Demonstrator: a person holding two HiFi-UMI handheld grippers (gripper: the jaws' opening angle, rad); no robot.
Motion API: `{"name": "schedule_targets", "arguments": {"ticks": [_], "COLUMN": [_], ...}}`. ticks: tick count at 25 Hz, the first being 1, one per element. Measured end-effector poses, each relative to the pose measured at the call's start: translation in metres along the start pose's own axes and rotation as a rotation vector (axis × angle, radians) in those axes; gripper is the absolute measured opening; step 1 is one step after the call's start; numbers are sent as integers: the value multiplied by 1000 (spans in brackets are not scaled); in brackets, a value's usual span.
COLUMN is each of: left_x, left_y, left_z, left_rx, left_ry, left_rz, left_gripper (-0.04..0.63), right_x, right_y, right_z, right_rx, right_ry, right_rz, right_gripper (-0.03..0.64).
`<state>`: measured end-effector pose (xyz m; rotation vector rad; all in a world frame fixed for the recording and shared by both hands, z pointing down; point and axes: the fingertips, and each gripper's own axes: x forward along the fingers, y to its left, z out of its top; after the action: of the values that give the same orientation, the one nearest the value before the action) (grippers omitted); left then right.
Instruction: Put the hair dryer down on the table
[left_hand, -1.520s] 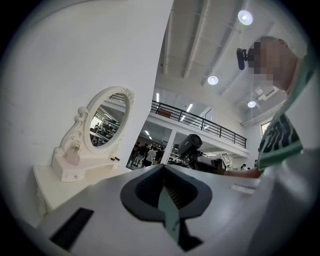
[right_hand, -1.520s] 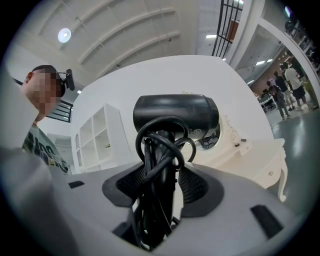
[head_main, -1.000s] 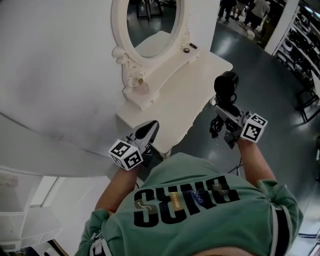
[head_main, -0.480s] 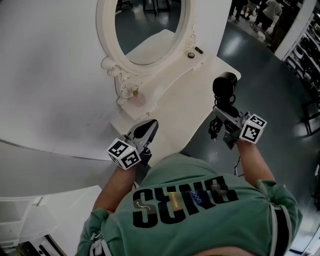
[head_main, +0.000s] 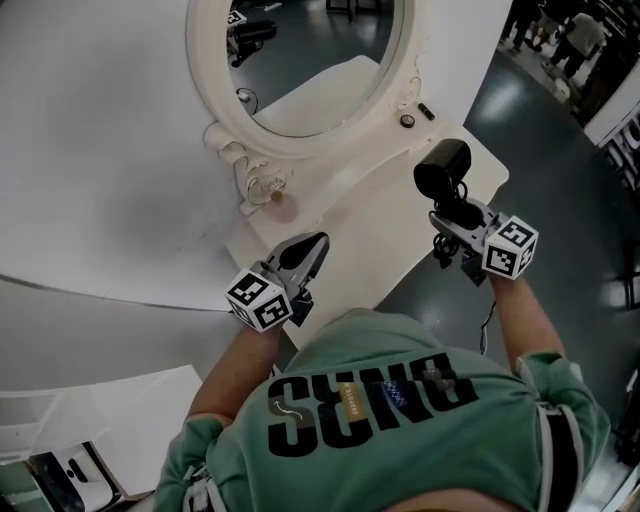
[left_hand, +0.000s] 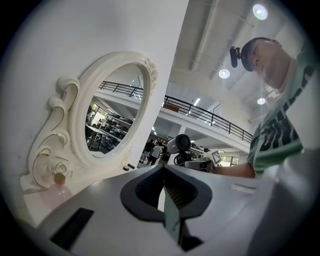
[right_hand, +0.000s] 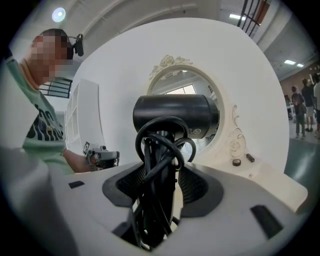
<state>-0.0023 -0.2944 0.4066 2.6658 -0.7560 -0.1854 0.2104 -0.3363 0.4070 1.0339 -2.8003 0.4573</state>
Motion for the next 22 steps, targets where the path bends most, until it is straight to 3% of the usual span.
{"name": "schedule_targets", "arguments": {"ticks": [9,22], "left_x": [-18,5], "left_y": [61,102], "left_z": [-5,-43], "left_rx": [-4,-22], "left_ry": [28,35], "left_rz": [17,25], "left_gripper": [11,11], "right_x": [69,179], "right_y": [-41,-88], "right_z": [-17,-81], "right_rx": [-172,-456], "right_ry": [216,549], "right_rz": [6,239], "right_gripper": [201,201]}}
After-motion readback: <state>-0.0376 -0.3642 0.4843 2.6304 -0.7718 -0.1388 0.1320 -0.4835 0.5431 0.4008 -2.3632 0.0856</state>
